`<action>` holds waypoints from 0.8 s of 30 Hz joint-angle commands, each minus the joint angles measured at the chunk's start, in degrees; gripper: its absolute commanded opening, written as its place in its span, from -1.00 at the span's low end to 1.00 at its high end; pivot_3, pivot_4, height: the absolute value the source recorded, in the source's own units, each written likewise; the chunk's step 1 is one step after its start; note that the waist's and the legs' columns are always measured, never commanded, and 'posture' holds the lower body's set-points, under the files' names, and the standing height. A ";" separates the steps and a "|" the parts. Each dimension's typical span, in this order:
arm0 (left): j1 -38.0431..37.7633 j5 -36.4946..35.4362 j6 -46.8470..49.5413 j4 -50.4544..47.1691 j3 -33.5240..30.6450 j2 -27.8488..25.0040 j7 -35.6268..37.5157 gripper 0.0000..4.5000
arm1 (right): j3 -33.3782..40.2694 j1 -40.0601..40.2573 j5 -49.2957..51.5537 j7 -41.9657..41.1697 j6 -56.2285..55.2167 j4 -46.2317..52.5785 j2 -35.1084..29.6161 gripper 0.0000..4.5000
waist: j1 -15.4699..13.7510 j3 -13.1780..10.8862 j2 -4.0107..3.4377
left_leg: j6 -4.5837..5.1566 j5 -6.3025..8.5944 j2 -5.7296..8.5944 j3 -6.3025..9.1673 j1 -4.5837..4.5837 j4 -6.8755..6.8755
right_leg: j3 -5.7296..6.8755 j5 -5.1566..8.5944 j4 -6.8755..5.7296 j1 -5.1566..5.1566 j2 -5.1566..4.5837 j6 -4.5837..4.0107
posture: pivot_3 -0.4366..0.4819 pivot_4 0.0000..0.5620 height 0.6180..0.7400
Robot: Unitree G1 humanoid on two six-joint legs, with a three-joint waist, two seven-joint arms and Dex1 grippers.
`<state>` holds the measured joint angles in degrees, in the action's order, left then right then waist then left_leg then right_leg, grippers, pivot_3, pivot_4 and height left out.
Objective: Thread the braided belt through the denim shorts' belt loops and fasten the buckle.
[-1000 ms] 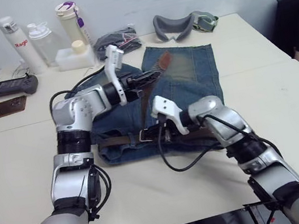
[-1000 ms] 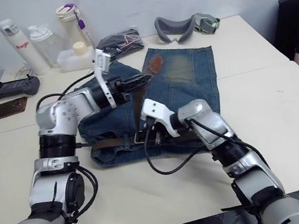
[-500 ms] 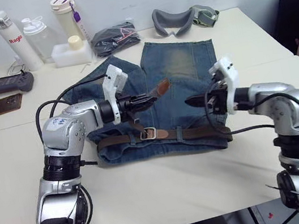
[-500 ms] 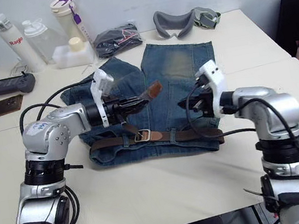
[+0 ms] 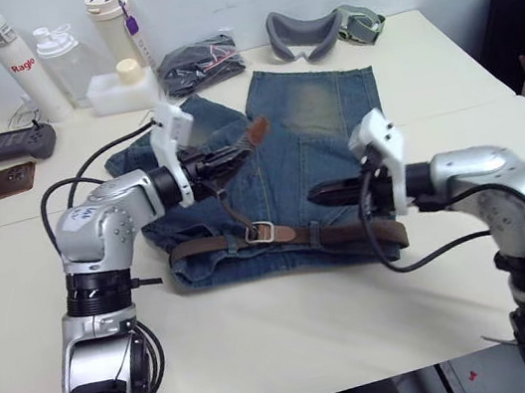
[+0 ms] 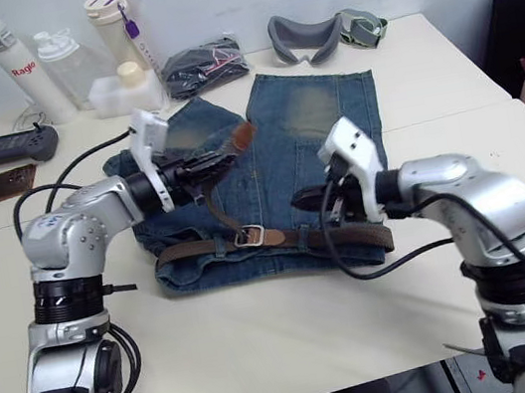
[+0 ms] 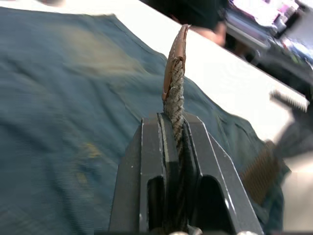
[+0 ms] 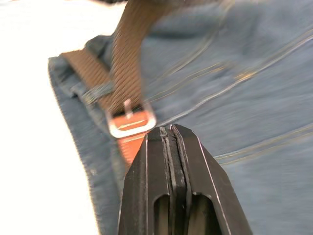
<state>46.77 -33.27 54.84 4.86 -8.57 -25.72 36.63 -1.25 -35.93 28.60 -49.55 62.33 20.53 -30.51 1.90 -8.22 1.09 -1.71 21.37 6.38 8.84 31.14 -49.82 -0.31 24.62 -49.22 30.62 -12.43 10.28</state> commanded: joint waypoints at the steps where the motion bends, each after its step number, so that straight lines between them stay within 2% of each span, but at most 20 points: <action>1: -5.13 -2.33 4.36 -3.91 -2.78 -2.23 -0.93 -1.00 | -1.87 -2.29 0.78 1.96 -2.07 -2.91 3.21 -0.98 | 0.21 -0.01 -0.03 | -0.01 0.00 0.01 -0.02 -0.05 0.03 | -0.01 0.00 -0.01 0.00 0.00 0.00 | -0.05 -0.47 -0.62; 5: -13.90 -2.14 6.34 -9.15 -2.67 -2.76 -3.11 -1.00 | -4.44 -6.07 0.70 3.29 -3.76 -12.15 9.91 -0.98 | -0.07 -0.03 -0.03 | -0.04 -0.02 0.08 0.05 -0.06 -0.01 | -0.01 -0.01 -0.09 0.01 0.03 -0.01 | -0.05 -0.47 -0.62; 8: -17.60 -1.42 5.84 -11.33 -2.49 -2.63 -4.52 -1.00 | -5.23 -8.04 1.01 2.94 -4.41 -17.27 13.40 -0.98 | -0.13 -0.03 -0.03 | -0.09 -0.05 0.08 0.06 -0.07 -0.03 | -0.01 -0.01 -0.21 0.03 0.03 -0.01 | -0.05 -0.47 -0.62; 15: -20.11 -1.73 4.90 -13.47 -3.27 -1.72 -7.09 -1.00 | -10.31 -9.37 -0.65 -0.51 -6.51 -23.54 13.39 -0.98 | -0.31 -0.03 -0.03 | 0.06 -0.17 0.44 0.06 -0.03 -0.04 | 0.00 -0.05 -0.25 0.06 -0.01 0.07 | -0.05 -0.47 -0.62; 24: -20.87 -1.72 4.19 -13.77 -3.34 -2.44 -7.42 -1.00 | -13.57 -10.12 -1.62 -3.92 -5.74 -26.44 11.08 -0.98 | -0.15 -0.04 -0.04 | 0.06 -0.18 0.40 0.06 -0.03 -0.01 | -0.01 -0.05 -0.25 0.08 -0.02 0.07 | -0.05 -0.47 -0.62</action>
<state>26.26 -34.57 59.72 -7.32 -11.14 -27.66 29.15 -13.57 -44.85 27.12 -52.58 56.66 -5.41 -19.57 1.75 -8.26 1.05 -1.65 21.19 6.78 8.90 31.11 -49.83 -0.32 24.57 -49.47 30.70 -12.45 10.35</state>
